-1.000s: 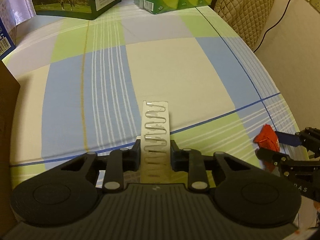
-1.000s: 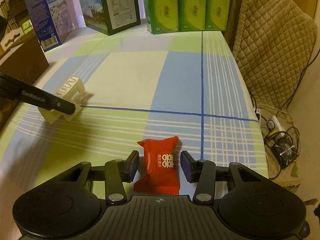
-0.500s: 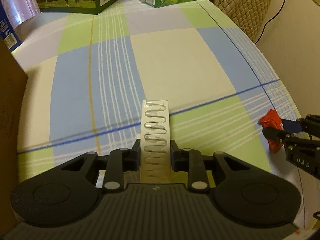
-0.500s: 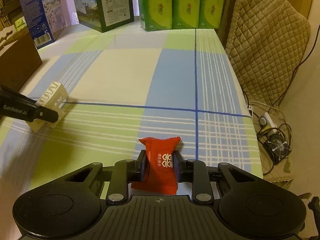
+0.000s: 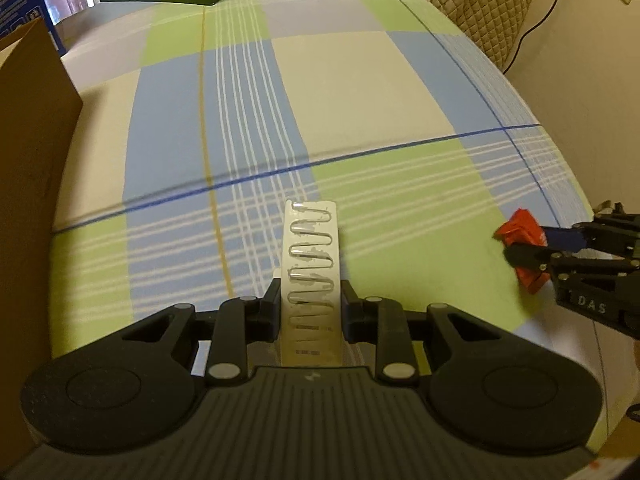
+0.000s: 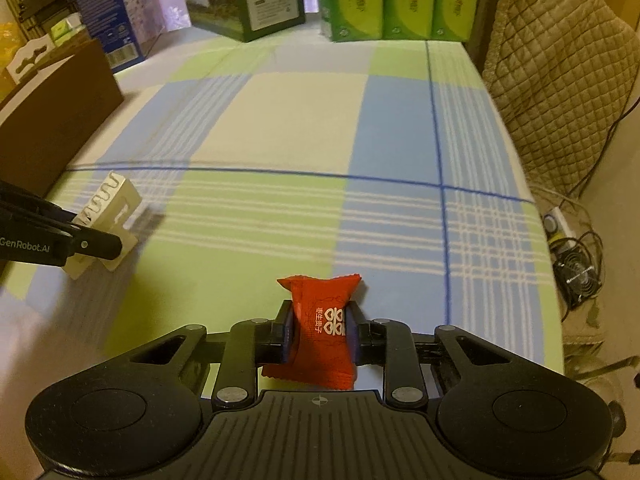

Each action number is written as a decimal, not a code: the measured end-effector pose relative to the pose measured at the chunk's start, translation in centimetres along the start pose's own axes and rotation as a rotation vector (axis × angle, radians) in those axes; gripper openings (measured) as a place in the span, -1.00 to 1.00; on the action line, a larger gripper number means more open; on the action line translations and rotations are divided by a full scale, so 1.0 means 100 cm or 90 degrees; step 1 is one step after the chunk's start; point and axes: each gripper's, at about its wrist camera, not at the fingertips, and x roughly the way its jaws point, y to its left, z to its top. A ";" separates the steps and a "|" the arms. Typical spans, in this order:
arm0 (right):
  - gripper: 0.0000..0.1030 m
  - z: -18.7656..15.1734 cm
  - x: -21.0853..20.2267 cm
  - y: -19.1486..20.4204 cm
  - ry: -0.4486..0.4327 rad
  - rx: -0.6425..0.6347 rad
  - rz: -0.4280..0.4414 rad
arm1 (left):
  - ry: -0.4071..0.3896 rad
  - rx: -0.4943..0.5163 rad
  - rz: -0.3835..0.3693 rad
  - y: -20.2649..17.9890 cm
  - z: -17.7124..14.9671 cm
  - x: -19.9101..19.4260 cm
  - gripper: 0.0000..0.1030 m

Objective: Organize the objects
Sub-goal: 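Carry the toothpick holder and red packet with both tools over the box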

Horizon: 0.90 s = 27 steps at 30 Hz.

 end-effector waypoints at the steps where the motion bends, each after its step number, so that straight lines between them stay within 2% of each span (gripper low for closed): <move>1: -0.56 -0.001 -0.002 0.003 -0.001 -0.001 0.003 | -0.005 -0.002 -0.002 0.001 -0.002 -0.005 -0.55; 9: -0.56 0.003 -0.030 0.031 -0.024 -0.008 0.033 | -0.075 -0.013 -0.025 0.005 -0.013 -0.058 -0.55; 15: -0.56 0.012 -0.057 0.064 -0.054 -0.004 0.084 | -0.137 -0.031 -0.036 0.021 -0.026 -0.107 -0.55; 20: -0.56 0.020 -0.072 0.108 -0.072 -0.018 0.148 | -0.183 -0.059 -0.021 0.052 -0.046 -0.149 -0.55; 27: -0.56 0.039 -0.080 0.197 -0.092 -0.069 0.245 | -0.226 -0.127 0.037 0.123 -0.080 -0.200 -0.55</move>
